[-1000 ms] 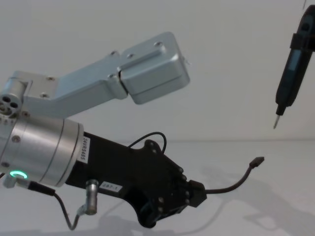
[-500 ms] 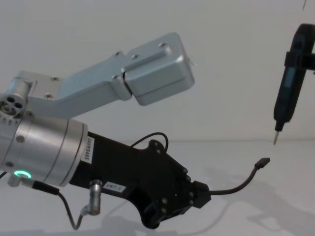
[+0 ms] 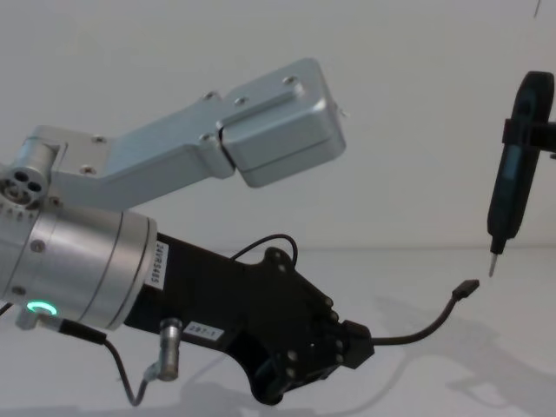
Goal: Pick up the data cable with the one hand.
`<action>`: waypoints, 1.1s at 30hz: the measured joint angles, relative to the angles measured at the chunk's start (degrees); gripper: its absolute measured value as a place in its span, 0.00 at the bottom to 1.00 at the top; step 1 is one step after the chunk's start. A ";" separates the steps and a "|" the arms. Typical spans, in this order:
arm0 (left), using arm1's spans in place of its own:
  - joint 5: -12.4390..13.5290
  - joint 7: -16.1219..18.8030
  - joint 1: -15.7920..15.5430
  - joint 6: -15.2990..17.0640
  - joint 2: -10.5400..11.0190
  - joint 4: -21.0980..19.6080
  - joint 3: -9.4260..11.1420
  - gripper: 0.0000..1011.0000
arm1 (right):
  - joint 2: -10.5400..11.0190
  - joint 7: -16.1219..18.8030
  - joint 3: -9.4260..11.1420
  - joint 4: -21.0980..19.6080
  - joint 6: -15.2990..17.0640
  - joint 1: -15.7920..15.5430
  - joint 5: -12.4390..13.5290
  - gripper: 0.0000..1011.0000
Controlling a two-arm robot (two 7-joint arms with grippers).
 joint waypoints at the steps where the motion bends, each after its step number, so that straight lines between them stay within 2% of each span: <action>1: 0.00 0.00 -0.01 0.00 0.00 0.00 0.00 0.04 | 0.01 -0.02 -0.03 0.05 0.01 0.02 0.00 0.28; 33: 0.07 -0.09 -0.07 -0.10 -0.06 0.03 0.06 0.04 | 0.19 -0.74 -1.43 0.47 0.31 0.43 1.01 0.28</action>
